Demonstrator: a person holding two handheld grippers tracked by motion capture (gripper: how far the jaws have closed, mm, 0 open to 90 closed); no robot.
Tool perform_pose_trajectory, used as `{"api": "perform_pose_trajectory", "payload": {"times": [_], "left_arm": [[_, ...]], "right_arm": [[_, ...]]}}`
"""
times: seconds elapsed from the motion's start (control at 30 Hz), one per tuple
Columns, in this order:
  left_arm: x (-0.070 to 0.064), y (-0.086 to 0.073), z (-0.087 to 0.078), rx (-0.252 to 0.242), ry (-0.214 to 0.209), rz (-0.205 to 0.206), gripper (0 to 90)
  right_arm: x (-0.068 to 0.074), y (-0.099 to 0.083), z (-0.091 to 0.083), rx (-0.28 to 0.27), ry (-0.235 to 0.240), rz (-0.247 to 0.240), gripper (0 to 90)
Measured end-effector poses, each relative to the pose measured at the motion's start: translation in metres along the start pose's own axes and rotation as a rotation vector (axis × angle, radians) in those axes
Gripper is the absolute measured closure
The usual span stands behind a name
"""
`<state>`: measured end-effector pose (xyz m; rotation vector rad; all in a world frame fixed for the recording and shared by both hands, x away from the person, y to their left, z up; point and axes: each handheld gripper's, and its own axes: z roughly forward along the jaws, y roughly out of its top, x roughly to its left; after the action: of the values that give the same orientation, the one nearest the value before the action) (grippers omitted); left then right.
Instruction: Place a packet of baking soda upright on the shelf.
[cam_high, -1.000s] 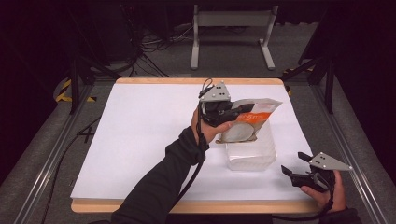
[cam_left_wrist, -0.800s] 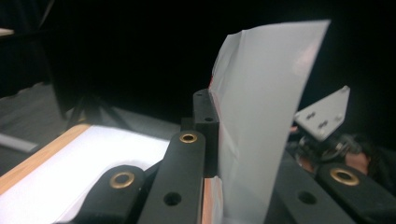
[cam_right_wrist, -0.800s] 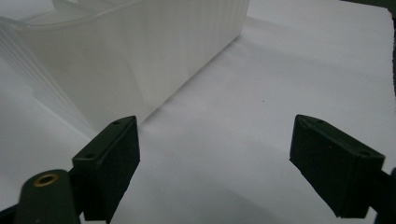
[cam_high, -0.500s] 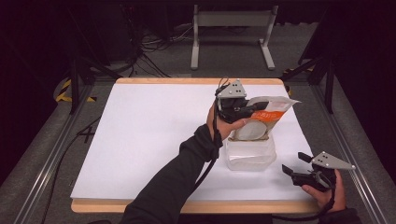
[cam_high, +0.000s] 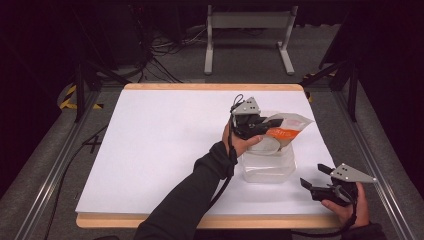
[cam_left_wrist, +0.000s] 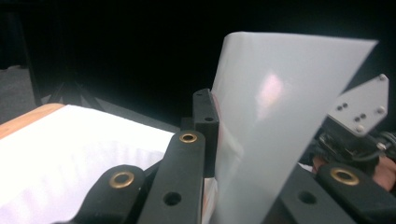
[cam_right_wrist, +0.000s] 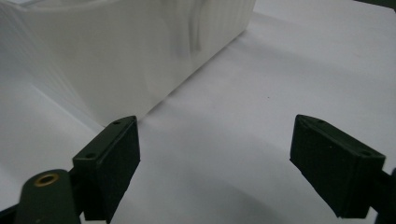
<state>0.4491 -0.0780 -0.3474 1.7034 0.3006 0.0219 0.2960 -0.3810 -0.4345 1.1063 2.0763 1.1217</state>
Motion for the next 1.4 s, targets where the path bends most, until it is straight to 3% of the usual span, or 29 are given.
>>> {"api": "perform_pose_trajectory", "payload": {"times": [0.37,0.77,1.4], "left_arm": [[0.011,-0.021,-0.013,0.013,0.025,-0.034,89.8],[0.010,-0.020,-0.014,0.054,0.053,-0.012,89.9],[0.008,-0.019,-0.011,0.077,0.067,0.002,89.8]], "right_arm": [[0.004,0.000,0.001,0.014,-0.004,-0.028,16.6],[0.004,0.000,0.001,0.016,-0.006,-0.033,16.6],[0.005,0.000,0.004,0.021,-0.003,-0.039,16.6]]}}
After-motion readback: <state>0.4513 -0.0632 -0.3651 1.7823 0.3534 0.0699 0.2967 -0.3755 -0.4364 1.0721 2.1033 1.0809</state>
